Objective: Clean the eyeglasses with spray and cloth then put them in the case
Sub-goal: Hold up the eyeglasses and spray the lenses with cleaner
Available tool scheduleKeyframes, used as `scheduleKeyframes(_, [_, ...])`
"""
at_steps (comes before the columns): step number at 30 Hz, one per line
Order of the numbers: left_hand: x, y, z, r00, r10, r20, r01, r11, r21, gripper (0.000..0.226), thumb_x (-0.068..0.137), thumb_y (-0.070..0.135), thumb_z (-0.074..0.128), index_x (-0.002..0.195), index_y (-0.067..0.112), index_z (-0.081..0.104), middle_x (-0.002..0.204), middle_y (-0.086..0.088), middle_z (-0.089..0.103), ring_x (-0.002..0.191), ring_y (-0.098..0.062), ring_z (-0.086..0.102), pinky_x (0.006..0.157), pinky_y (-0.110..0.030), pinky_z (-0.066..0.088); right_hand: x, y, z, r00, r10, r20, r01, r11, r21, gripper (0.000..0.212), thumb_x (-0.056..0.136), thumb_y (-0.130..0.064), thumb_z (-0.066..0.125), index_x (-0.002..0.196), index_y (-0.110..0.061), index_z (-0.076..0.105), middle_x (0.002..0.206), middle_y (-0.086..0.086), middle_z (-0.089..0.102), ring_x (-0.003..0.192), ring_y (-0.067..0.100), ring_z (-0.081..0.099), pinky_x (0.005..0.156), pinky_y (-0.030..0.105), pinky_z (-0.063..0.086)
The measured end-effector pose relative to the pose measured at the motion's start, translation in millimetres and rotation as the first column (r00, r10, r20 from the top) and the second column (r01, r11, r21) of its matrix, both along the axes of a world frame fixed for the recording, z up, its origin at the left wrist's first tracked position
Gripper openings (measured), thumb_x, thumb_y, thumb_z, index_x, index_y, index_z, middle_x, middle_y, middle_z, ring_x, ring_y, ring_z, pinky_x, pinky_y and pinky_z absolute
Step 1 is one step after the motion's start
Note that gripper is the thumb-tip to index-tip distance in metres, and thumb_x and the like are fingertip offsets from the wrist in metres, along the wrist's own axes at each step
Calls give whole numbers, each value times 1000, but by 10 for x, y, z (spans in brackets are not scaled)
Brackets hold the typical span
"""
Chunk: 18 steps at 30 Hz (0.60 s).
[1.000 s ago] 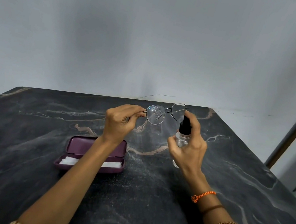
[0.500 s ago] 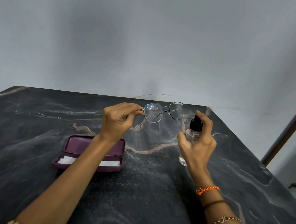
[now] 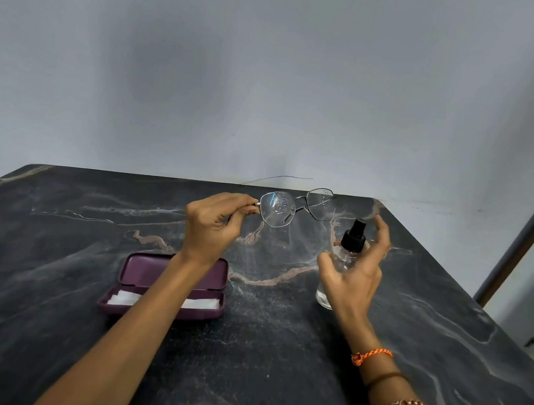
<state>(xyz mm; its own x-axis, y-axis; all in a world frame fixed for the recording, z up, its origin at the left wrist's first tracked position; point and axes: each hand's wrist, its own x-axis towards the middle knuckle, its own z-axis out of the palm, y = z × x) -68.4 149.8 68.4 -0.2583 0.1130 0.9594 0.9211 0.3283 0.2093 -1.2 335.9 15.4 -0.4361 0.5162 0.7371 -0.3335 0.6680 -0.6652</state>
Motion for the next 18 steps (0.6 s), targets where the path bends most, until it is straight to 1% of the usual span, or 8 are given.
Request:
scheduleKeyframes(4, [3, -4, -50, 1000, 4, 11, -4, 1000, 10, 11, 63, -12, 72, 73, -9, 71, 68, -17, 71, 66, -11, 64, 69, -7, 49, -25, -22, -70, 999, 12, 30, -13, 999, 44, 86, 66, -1, 67, 137, -18, 21, 71, -14, 56, 57, 13, 59, 54, 30, 48])
scheduleKeyframes(7, [-6, -1, -57, 1000, 2, 23, -2, 1000, 5, 13, 62, -14, 73, 74, -10, 71, 68, -18, 71, 68, -13, 63, 69, -7, 49, -48, -55, -73, 998, 29, 60, -31, 999, 39, 86, 67, -2, 69, 138, -14, 22, 74, -10, 58, 60, 18, 60, 59, 28, 48])
scheduleKeyframes(10, [12, 31, -68, 999, 1, 37, -2, 1000, 19, 11, 63, -11, 73, 74, -10, 71, 68, -19, 71, 67, -14, 63, 69, -9, 49, -29, -81, -61, 998, 33, 57, -33, 999, 10, 84, 69, -10, 72, 137, -17, 22, 79, -8, 60, 66, 11, 60, 65, 13, 45])
scheduleKeyframes(11, [11, 37, -77, 999, 0, 34, -1, 1000, 18, 10, 63, -10, 73, 73, -10, 71, 68, -19, 71, 67, -14, 63, 69, -8, 49, -16, -97, -47, 998, 44, 49, -44, 999, -1, 84, 69, -14, 73, 137, -18, 22, 83, -6, 62, 68, 10, 60, 67, 14, 46])
scheduleKeyframes(13, [5, 46, -99, 999, 2, 32, -3, 1000, 14, 9, 64, -9, 72, 73, -9, 71, 68, -18, 71, 67, -13, 63, 68, -8, 49, 2, -127, -18, 998, 54, 45, -54, 999, -3, 85, 69, -26, 71, 138, -18, 22, 104, 6, 63, 84, 19, 61, 77, 33, 50])
scheduleKeyframes(15, [6, 53, -110, 999, 9, 31, -9, 1000, 12, 10, 64, -10, 73, 74, -9, 71, 68, -17, 71, 66, -13, 63, 67, -9, 49, 0, -139, 5, 1000, 3, 29, -5, 998, 61, 88, 69, -37, 66, 139, -9, 22, 133, 16, 46, 115, 25, 49, 98, 42, 41])
scheduleKeyframes(16, [19, 51, -110, 999, 10, 34, -10, 1000, 8, 10, 64, -11, 73, 74, -9, 71, 67, -17, 71, 65, -12, 63, 67, -8, 49, 0, -138, 25, 1000, -31, 0, 30, 995, 98, 88, 69, -41, 62, 139, -4, 23, 141, 19, 35, 127, 23, 38, 106, 37, 32])
scheduleKeyframes(18, [58, 42, -102, 999, 8, 40, -8, 1000, 3, 12, 63, -14, 74, 74, -10, 71, 67, -18, 71, 65, -13, 63, 68, -6, 49, 21, -132, 87, 991, -101, -91, 116, 977, 177, 85, 70, -43, 58, 136, -1, 25, 144, 19, 23, 132, 14, 20, 112, 21, 17])
